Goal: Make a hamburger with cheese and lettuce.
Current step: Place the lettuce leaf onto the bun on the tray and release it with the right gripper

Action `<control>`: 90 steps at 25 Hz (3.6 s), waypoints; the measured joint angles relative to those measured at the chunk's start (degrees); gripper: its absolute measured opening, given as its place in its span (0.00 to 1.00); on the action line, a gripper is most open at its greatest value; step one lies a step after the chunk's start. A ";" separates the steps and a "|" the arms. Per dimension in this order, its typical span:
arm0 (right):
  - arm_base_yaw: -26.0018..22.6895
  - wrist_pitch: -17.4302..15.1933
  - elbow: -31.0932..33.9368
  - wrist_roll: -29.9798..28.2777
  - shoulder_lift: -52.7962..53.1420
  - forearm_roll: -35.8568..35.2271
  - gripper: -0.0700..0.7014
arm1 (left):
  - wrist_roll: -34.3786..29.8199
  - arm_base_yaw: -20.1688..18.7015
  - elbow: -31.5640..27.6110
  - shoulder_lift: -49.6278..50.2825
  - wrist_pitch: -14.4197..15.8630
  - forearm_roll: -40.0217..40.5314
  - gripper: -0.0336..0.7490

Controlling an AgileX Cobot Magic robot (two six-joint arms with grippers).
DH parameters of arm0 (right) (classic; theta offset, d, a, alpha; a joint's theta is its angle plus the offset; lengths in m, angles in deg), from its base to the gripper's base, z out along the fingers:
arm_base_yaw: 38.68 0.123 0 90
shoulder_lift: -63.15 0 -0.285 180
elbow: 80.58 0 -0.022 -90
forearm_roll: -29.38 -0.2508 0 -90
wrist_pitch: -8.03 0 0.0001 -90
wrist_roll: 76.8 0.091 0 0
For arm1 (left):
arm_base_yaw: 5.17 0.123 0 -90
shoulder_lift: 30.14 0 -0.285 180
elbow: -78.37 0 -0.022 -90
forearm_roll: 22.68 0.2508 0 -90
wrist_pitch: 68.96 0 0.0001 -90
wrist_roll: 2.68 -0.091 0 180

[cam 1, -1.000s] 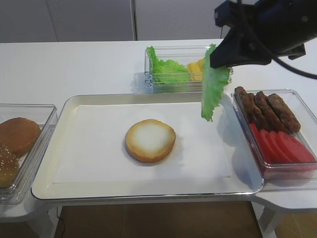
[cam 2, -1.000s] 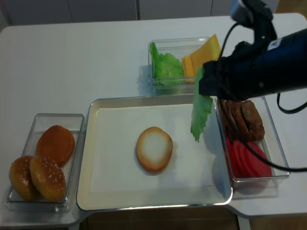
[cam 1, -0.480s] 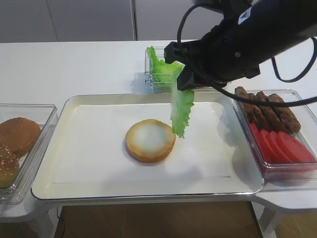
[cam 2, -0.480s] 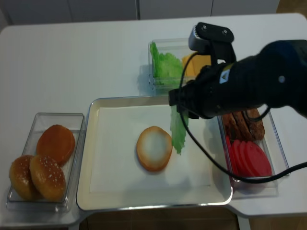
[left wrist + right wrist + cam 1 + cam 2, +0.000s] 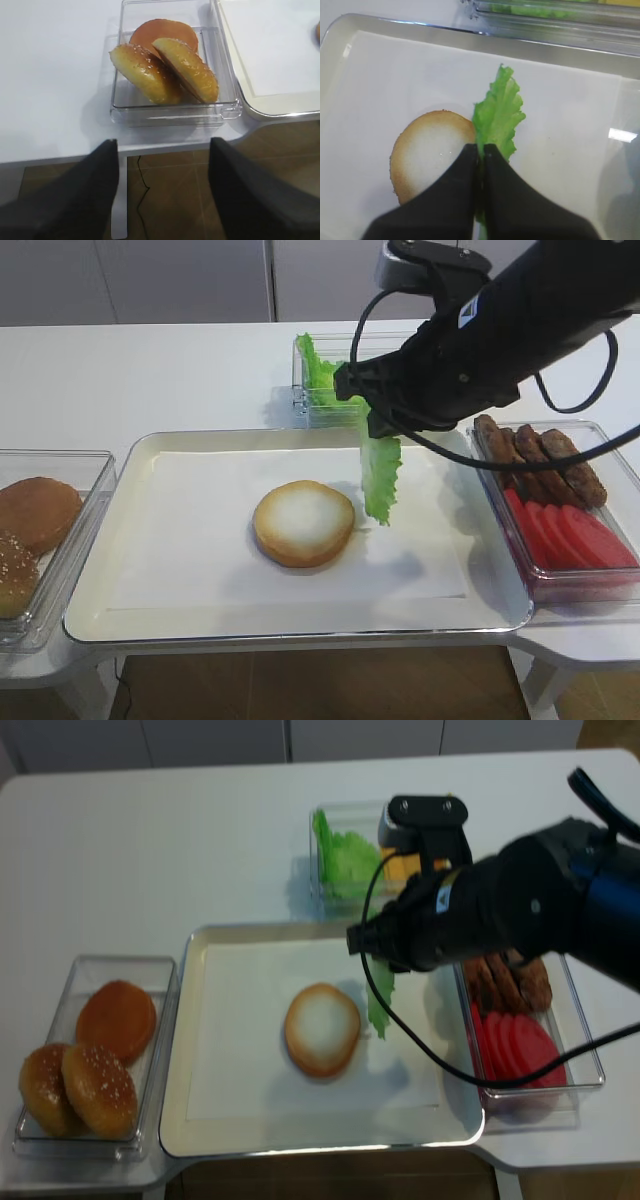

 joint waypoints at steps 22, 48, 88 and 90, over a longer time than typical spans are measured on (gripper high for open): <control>0.00 2.11 0.00 -0.27 -3.93 -12.24 0.13 | 0.00 0.00 0.00 0.00 0.00 0.00 0.58; 0.00 -0.09 0.00 -25.70 -9.60 -41.97 0.13 | 0.00 0.00 0.00 0.00 0.00 0.00 0.58; 0.00 -0.27 0.00 -27.14 -8.27 -42.79 0.13 | 0.00 0.00 0.00 0.00 0.00 0.00 0.58; 0.00 -0.27 0.00 -27.14 -8.51 -42.79 0.13 | 0.00 0.00 0.00 0.00 0.00 0.00 0.58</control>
